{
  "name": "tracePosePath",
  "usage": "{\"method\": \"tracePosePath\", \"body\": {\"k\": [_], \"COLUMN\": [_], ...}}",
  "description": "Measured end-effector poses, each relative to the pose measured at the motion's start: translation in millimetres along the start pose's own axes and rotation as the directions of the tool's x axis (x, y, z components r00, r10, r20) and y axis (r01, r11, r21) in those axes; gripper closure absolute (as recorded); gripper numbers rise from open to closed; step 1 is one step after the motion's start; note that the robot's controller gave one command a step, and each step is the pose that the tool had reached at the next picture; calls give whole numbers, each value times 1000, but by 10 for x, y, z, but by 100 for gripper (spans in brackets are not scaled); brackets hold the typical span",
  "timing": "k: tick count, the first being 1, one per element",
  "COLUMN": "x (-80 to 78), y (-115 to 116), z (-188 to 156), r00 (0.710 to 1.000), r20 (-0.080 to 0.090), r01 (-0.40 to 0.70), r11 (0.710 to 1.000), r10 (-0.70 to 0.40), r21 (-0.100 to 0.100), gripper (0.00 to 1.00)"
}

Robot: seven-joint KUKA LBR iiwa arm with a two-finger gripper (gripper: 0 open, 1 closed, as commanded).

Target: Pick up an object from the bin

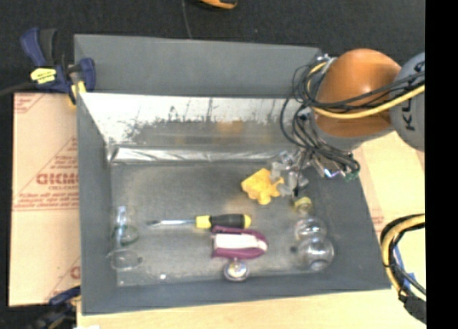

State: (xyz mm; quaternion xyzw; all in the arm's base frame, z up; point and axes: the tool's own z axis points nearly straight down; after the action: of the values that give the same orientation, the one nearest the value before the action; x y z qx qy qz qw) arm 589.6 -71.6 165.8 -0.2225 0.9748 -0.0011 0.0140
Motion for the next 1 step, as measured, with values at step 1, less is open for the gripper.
{"method": "tracePosePath", "body": {"k": [1], "x": [-71], "y": [27], "z": [200], "r00": [991], "r20": [0], "r01": [133], "r11": [991], "r10": [-133], "r21": [1], "gripper": [100]}}
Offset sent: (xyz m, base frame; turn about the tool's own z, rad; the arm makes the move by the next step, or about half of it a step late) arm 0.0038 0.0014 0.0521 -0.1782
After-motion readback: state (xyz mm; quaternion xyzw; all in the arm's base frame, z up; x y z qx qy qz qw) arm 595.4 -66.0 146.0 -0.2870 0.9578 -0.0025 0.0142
